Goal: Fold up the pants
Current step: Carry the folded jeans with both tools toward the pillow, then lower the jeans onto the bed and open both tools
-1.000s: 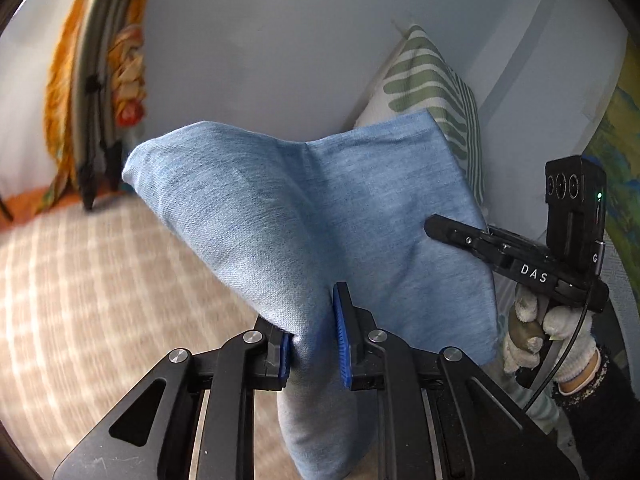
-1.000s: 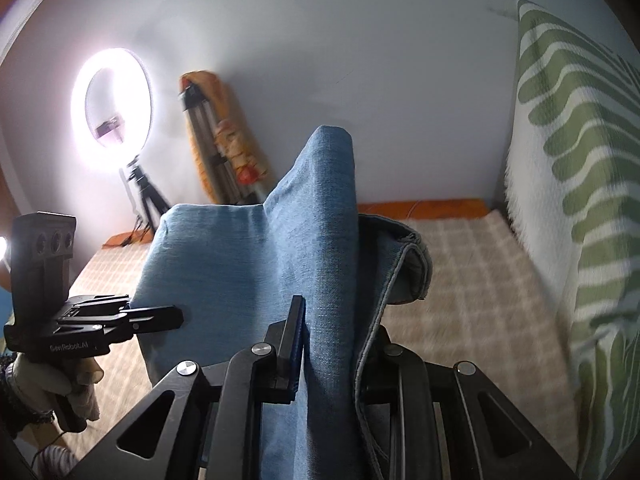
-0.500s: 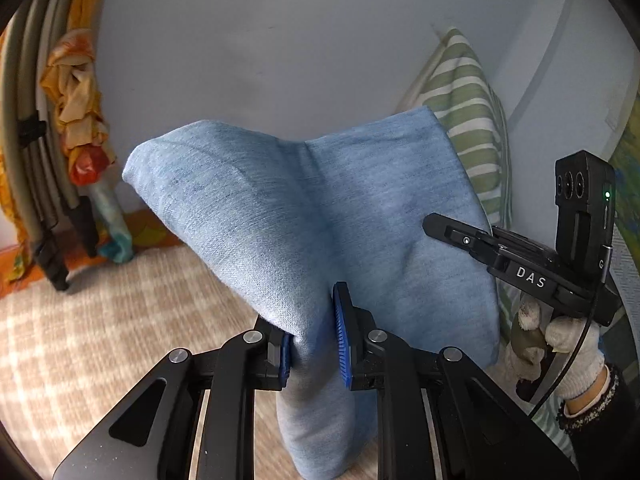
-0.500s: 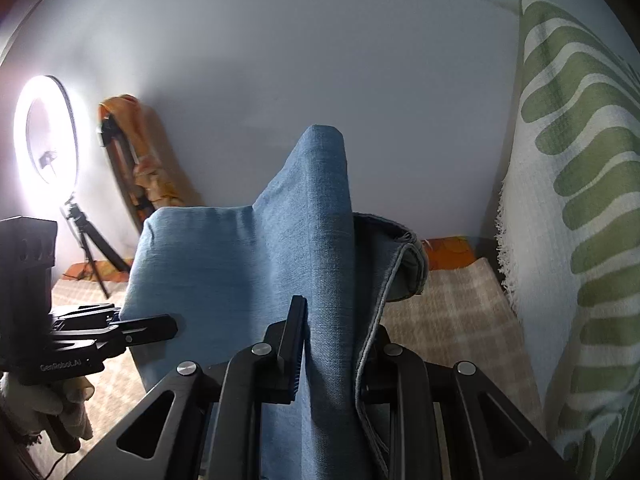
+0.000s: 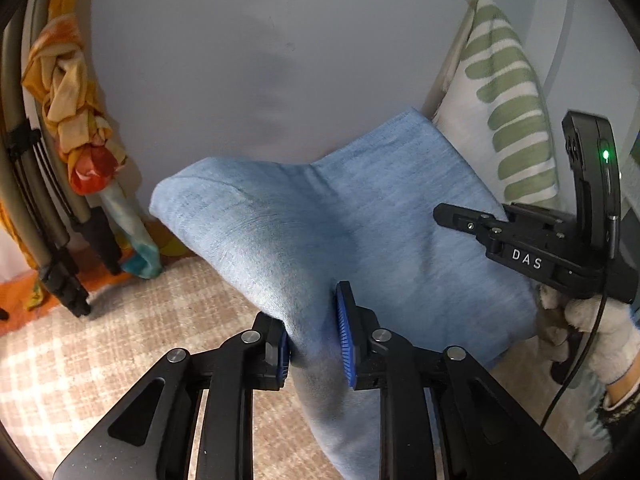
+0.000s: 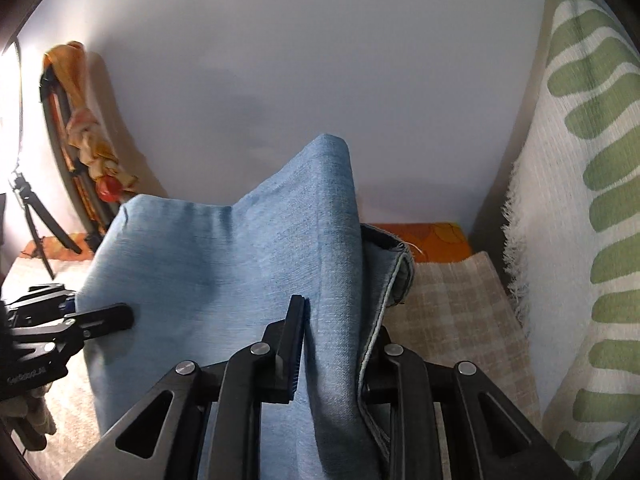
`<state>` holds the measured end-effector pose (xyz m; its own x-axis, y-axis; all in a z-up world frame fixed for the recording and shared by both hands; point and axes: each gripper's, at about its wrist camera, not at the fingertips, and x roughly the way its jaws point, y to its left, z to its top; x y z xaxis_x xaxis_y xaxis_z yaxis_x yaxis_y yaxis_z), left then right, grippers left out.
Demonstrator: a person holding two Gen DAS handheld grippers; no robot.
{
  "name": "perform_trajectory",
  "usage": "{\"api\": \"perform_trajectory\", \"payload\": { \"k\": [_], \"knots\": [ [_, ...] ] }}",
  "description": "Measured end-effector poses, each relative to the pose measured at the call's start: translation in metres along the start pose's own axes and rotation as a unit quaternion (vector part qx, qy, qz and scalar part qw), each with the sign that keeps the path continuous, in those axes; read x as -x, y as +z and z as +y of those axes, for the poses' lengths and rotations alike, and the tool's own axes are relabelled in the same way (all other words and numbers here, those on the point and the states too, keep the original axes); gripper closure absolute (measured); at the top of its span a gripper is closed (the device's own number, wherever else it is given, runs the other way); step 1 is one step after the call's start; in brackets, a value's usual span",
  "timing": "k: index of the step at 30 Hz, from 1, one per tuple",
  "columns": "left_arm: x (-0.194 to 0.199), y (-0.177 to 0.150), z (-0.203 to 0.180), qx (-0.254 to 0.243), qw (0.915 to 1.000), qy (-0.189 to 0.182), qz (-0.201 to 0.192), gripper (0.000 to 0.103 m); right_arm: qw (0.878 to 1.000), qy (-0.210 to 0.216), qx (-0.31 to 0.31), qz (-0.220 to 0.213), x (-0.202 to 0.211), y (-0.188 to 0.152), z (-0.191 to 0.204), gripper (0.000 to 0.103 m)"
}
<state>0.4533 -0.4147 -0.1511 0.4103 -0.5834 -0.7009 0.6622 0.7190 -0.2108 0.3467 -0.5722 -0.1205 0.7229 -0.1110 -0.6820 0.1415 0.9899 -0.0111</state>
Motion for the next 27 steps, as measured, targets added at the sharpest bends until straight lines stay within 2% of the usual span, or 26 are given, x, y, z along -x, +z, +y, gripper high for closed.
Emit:
{"api": "perform_trajectory", "payload": {
  "k": [2, 6, 7, 10, 12, 22, 27],
  "knots": [
    [-0.001, 0.001, -0.003, -0.004, 0.9999, 0.009, 0.003, 0.081, 1.000, -0.019, -0.002, 0.010, -0.003, 0.001, 0.000, 0.072],
    [-0.002, 0.001, -0.007, -0.018, 0.9992, 0.032, 0.015, 0.079, 0.999, -0.044, -0.015, 0.007, 0.004, 0.004, -0.006, 0.065],
    [-0.001, 0.000, -0.006, -0.020, 0.9990, 0.038, 0.014, 0.074, 0.999, -0.042, -0.017, 0.002, 0.007, 0.005, -0.007, 0.065],
    [0.006, 0.003, -0.004, -0.015, 0.9986, 0.051, 0.000, 0.043, 0.999, -0.037, -0.017, -0.010, 0.018, 0.008, -0.005, 0.060],
    [0.014, 0.005, -0.004, -0.018, 0.9984, 0.053, -0.011, 0.042, 0.999, -0.038, -0.014, -0.014, 0.025, 0.009, -0.001, 0.054],
    [0.066, -0.010, -0.019, -0.037, 0.9978, 0.039, -0.038, 0.040, 0.998, -0.033, -0.032, -0.040, 0.056, -0.003, 0.005, 0.039],
    [0.105, -0.025, -0.031, -0.042, 0.9965, 0.030, -0.065, 0.030, 0.997, -0.041, -0.034, -0.064, 0.096, -0.017, 0.020, 0.026]
  ]
}}
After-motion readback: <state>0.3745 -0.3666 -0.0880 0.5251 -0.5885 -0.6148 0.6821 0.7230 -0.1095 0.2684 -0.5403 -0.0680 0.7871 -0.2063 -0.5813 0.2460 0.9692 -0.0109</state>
